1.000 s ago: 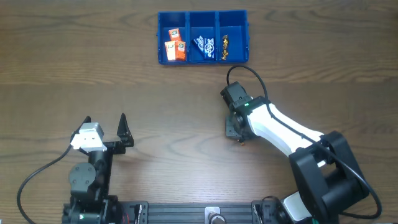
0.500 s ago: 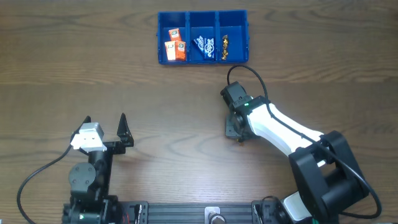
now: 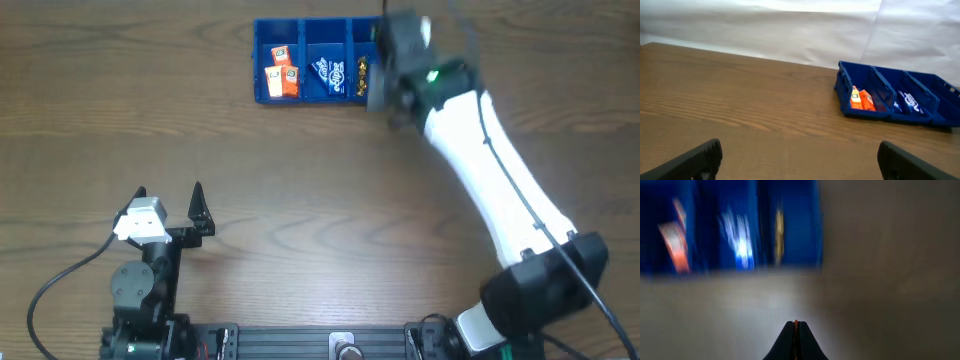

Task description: Sort Candies Into Trays

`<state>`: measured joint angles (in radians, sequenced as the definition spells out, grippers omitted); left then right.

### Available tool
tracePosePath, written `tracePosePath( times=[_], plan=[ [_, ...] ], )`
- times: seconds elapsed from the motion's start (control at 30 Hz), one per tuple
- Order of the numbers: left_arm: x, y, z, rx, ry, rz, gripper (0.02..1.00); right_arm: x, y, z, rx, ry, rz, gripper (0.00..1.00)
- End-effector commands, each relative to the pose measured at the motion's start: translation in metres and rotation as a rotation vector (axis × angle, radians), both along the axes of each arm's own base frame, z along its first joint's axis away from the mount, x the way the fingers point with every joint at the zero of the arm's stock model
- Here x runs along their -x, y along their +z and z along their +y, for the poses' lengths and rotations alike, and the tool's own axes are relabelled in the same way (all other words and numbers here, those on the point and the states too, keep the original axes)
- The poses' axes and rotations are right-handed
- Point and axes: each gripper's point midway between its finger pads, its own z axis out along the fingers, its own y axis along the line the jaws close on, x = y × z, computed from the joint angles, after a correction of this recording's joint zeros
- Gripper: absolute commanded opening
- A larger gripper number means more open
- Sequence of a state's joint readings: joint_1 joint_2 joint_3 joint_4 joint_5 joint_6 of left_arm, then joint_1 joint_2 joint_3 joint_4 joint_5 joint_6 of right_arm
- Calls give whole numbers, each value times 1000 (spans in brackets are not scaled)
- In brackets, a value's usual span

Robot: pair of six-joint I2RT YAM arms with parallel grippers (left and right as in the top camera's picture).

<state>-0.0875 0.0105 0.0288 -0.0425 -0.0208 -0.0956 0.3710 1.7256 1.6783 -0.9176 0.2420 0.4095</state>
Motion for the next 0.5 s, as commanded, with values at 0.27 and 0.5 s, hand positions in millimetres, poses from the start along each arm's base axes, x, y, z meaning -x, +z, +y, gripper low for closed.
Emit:
tracePosePath(
  times=[0.27, 0.5],
  plan=[
    [1, -19, 2, -19, 6, 53, 998, -148, -85, 1, 159, 15, -92, 82],
    [1, -19, 2, -19, 6, 53, 998, -146, -110, 8, 152, 41, -44, 301]
  ],
)
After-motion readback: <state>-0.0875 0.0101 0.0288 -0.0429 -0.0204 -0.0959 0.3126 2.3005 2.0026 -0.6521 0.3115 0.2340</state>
